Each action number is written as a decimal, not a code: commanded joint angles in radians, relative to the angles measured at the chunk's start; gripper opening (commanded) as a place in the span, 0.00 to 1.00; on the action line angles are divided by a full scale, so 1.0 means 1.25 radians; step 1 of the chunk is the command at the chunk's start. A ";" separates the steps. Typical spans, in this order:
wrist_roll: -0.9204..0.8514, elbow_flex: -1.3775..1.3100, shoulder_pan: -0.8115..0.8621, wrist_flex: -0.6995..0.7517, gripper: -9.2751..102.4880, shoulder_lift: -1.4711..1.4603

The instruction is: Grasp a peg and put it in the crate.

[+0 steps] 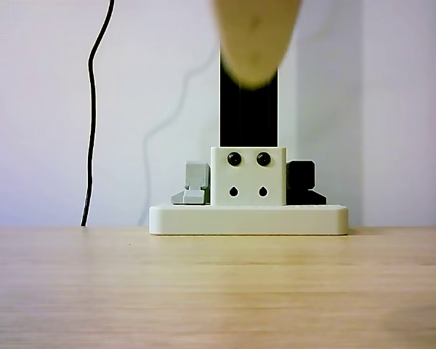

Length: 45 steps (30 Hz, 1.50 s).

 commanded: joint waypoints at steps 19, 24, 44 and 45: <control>-1.050 -0.427 -0.287 0.015 0.08 -0.453; -1.065 -0.394 -0.345 0.027 0.08 -0.482; -1.065 -0.506 -0.387 -0.258 0.30 -0.744; -1.065 -0.512 -0.384 -0.269 0.32 -0.757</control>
